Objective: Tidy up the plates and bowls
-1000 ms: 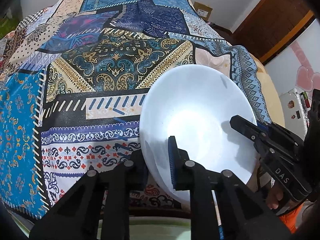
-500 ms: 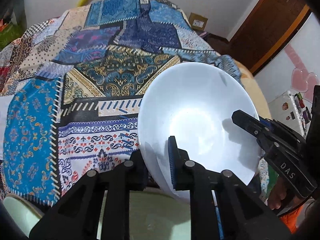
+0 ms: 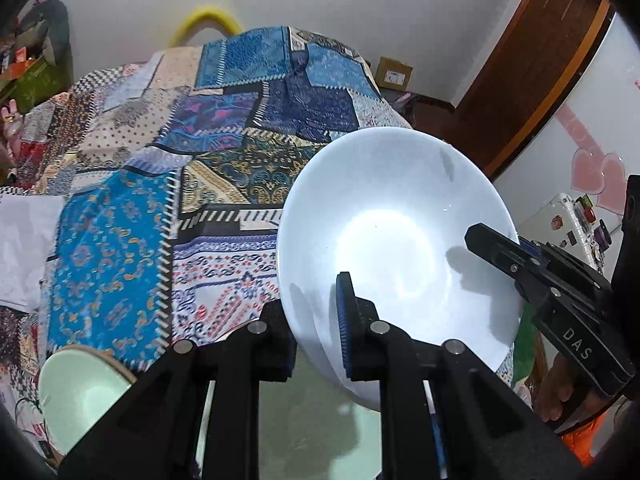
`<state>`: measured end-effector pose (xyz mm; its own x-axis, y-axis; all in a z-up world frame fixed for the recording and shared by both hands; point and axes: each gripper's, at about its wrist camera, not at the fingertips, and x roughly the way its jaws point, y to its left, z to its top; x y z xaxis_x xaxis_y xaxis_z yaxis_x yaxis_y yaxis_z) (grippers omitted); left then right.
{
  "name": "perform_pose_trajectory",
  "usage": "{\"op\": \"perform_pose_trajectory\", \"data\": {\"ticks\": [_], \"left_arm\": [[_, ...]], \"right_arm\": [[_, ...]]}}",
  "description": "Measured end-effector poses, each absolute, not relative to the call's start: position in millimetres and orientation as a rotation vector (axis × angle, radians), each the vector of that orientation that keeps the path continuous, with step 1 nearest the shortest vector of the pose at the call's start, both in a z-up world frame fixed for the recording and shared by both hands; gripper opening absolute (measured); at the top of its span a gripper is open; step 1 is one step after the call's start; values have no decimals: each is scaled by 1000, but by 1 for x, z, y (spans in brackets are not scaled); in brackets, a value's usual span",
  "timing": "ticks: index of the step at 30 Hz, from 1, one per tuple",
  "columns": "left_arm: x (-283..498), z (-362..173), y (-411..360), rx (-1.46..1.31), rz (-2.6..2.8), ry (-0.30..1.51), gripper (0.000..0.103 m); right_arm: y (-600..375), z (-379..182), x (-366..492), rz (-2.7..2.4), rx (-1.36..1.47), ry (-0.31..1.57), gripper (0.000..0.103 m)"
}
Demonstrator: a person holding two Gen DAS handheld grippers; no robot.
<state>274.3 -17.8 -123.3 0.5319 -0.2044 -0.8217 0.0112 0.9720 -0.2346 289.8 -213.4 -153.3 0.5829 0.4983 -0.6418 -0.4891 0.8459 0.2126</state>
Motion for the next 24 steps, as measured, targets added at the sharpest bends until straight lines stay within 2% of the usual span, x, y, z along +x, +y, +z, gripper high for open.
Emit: {"op": "perform_pose_trajectory", "data": {"ticks": [10,24], "left_arm": [[223,-103,11,-209,-85,967,16],[164,-107,76,-262,-6,963,16]], "right_arm": [[-186,-140,257,621,3,724,13],[-125,-146,221,711,-16,741,13]]}}
